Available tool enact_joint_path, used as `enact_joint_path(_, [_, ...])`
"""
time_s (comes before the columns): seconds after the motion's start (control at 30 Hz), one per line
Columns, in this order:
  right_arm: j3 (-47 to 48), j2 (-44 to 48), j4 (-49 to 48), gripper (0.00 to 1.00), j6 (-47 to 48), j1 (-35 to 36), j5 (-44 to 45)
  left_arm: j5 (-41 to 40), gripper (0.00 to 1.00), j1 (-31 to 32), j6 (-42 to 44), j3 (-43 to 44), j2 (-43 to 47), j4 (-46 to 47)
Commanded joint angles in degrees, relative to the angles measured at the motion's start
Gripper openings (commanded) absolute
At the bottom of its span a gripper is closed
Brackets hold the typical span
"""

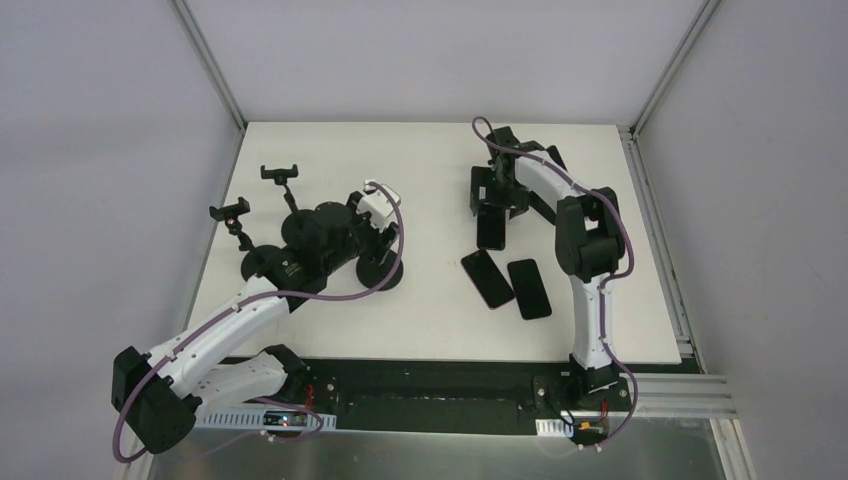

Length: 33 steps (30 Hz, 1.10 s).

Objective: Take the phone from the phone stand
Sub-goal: Place the phone at the center of the board, then place the phone stand at the center of the board.

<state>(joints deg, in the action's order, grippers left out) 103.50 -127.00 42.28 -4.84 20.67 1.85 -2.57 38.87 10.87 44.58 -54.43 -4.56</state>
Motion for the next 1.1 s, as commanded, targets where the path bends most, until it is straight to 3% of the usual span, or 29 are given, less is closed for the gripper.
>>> enact_joint_path(0.0, [0.0, 9.3, -0.4, 0.99, -1.2, 0.3, 3.5, -4.8, 0.00, -1.5, 0.7, 6.4, -4.1, 4.2])
enact_joint_path(0.4, [-1.1, 24.4, 1.8, 0.99, -8.2, -0.2, -0.2, -6.2, 0.00, -12.4, -1.0, 16.2, -18.6, 14.4])
enact_joint_path(0.6, [-11.7, 35.7, -5.1, 0.99, -10.6, -3.5, -11.4, -4.8, 0.00, -18.1, -5.0, 19.9, -27.0, 21.9])
enact_joint_path(0.77, [-16.9, 41.3, -6.0, 0.99, -8.7, -3.5, -10.2, -2.7, 0.02, -22.0, -5.5, 24.7, -33.2, 23.4])
enact_joint_path(0.9, [-19.6, 43.4, -5.6, 0.99, -6.8, -4.0, -5.5, -4.7, 0.17, -23.7, -5.4, 26.2, -36.0, 23.8])
enact_joint_path(1.07, [-21.2, 46.1, -6.8, 0.99, -5.8, -5.1, -2.9, -4.6, 0.55, -24.5, -6.1, 25.6, -37.0, 23.9])
